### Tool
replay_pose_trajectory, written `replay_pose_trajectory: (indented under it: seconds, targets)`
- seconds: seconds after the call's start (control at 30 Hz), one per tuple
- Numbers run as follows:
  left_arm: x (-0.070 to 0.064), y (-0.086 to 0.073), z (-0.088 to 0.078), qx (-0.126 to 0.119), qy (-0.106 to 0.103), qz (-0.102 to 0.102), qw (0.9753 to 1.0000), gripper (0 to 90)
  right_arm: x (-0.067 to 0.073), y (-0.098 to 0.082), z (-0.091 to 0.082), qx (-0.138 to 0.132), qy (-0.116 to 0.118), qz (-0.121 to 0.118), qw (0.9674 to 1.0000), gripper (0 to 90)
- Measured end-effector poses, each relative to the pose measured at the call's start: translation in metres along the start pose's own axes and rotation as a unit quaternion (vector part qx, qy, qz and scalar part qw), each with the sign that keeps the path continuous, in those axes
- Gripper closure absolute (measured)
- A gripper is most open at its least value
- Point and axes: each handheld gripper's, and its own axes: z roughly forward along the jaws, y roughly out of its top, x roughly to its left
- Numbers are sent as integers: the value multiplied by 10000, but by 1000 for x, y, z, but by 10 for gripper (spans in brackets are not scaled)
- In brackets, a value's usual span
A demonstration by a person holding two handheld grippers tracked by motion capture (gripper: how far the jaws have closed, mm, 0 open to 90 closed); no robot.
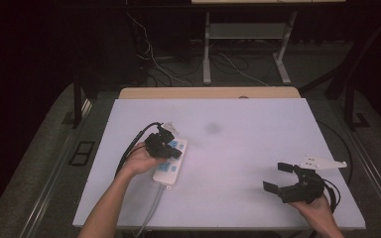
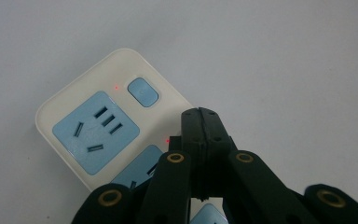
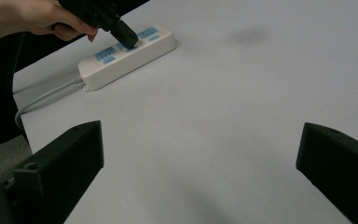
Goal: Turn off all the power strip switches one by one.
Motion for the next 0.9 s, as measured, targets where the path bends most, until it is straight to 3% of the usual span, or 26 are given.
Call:
replay_pose_trajectory:
  seconds: [0.2, 0.4, 0.53, 0.67, 0.9]
  targets:
    - [-2, 0, 0, -3, 60, 28, 10000, 896, 1, 0, 0, -12, -10, -18, 10000, 5]
    - [1, -4, 0, -126, -21, -212, 9997, 898, 1, 0, 0, -19, -10, -17, 10000, 4]
    - [0, -3, 1, -53, 17, -278, 9996, 899, 2, 0, 0, -17, -14, -24, 10000, 5]
    - [0, -6, 1, -151, 6, -332, 9993, 899, 3, 0, 0, -5, -22, -38, 10000, 5]
    - [-2, -6, 1, -149, 95, -292, 9994, 898, 2, 0, 0, -7, -41, -30, 10000, 5]
